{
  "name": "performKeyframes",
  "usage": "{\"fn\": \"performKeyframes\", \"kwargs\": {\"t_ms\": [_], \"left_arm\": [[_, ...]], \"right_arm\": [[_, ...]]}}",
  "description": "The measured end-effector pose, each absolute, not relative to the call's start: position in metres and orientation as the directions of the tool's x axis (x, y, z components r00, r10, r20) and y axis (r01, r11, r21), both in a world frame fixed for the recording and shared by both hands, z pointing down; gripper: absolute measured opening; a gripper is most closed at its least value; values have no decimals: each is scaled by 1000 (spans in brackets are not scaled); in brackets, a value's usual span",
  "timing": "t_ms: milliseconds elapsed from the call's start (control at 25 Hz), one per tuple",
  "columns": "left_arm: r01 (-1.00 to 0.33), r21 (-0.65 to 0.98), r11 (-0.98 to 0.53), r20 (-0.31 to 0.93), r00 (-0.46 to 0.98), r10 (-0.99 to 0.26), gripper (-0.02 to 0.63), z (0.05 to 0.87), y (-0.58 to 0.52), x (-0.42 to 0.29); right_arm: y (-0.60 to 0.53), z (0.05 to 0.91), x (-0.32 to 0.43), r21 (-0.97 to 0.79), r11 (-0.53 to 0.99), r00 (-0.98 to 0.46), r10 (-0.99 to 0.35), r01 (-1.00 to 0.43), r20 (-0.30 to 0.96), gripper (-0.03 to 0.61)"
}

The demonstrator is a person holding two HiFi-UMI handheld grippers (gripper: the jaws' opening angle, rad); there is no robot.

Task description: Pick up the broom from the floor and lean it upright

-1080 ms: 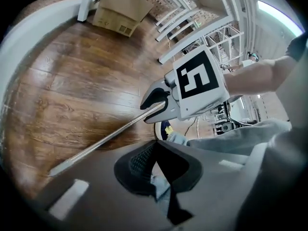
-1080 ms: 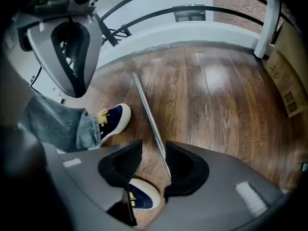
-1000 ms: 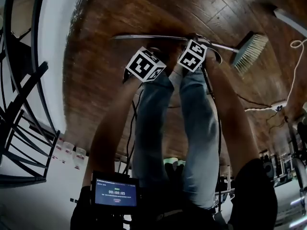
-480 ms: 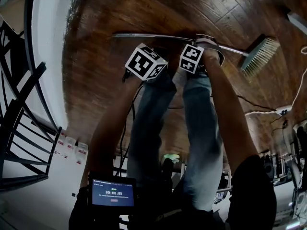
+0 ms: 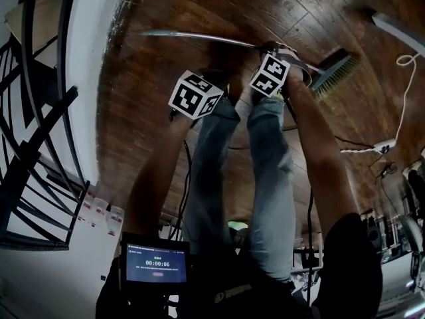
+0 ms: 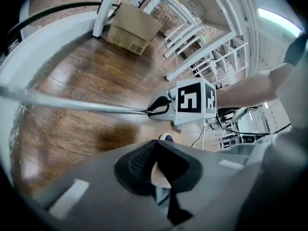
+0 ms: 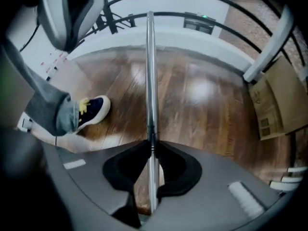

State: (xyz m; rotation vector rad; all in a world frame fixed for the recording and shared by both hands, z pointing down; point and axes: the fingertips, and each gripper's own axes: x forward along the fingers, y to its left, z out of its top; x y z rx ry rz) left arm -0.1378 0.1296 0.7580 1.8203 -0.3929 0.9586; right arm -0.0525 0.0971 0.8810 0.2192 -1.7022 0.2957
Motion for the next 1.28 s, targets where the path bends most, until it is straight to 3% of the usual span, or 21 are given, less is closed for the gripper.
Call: {"fn": "performKeyframes", "kwargs": {"t_ms": [200,400,520,840,1280], "left_arm": [[-635,573,-518,725,687,-40,18,668,71,-116],[-613,515,-599,570,767,-294,18,572,6,-82],[-602,446,-662,490,784,-382,18,526,-24,-57],[-524,377,-763,387,838,-385,18,471,-44,15],[-495,373,-785,370,855,-364,18,445,-45,55]], "right_arm": [[22,783,-45,-64,850,-283,-103,-523,954,77],[-24,711,-9,-58,690,-336,-275,-722,901,78],[-38,678,20,-59,593,-341,-376,-803,862,78],[-64,628,94,-152,253,-278,-597,-955,753,80],[-86,610,151,-211,74,-206,-670,-975,714,80]]}}
